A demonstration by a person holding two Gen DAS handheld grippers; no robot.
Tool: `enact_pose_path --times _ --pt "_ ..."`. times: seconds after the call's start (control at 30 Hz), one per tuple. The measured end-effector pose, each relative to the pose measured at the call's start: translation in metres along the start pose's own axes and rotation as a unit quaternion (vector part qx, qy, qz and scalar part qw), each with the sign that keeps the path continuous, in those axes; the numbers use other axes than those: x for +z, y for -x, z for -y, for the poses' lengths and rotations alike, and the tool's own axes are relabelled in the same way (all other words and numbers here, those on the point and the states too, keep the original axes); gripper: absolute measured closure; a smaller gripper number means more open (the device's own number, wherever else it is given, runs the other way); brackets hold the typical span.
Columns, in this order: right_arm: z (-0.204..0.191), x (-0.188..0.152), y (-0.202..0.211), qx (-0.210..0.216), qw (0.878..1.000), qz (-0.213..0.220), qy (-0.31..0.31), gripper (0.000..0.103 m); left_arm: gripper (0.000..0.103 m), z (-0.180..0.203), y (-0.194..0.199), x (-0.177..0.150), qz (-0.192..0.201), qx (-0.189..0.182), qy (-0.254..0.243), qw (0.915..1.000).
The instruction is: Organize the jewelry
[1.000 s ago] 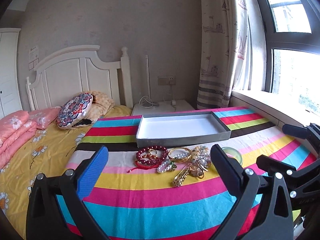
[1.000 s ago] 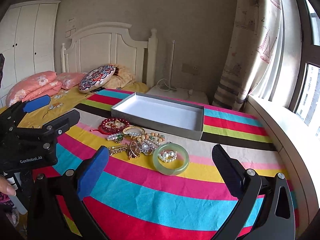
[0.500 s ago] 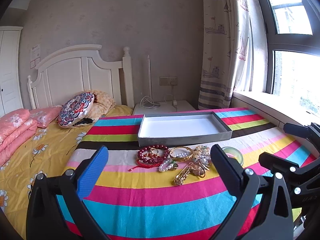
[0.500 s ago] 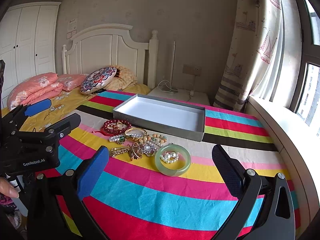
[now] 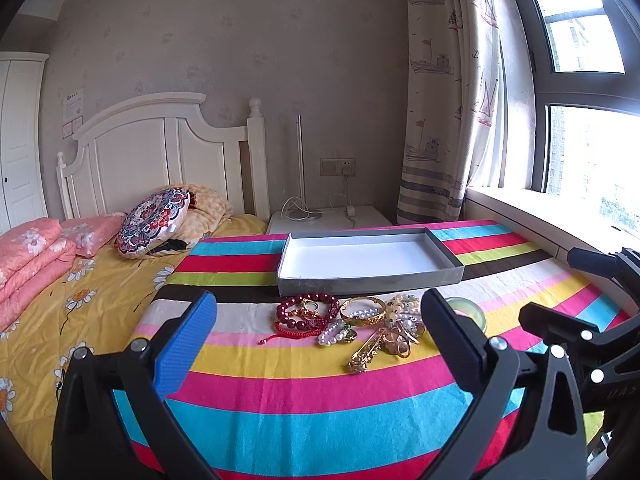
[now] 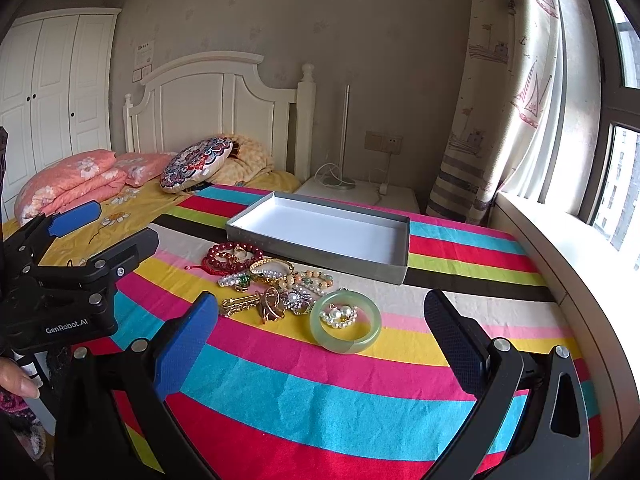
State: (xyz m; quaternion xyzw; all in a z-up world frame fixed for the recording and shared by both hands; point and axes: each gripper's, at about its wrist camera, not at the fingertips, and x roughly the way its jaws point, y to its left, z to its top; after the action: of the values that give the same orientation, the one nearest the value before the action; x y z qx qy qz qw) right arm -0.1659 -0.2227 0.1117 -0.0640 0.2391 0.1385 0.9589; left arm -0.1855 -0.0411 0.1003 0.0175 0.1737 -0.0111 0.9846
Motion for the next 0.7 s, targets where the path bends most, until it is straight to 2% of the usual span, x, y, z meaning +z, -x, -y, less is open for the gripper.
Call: enact_pose_path --times 0.33,0.7 --pt "0.0022 0.0009 0.0054 0.004 1.0 0.016 -0.009 0.004 0.002 -0.0044 0.0055 -0.0022 0.015 0.001 0.013 0.9998" --pt "0.001 -0.0074 -0.0031 0.007 1.0 0.017 -0.009 0.004 0.002 -0.0047 0.0012 -0.0077 0.013 0.001 0.014 0.9998"
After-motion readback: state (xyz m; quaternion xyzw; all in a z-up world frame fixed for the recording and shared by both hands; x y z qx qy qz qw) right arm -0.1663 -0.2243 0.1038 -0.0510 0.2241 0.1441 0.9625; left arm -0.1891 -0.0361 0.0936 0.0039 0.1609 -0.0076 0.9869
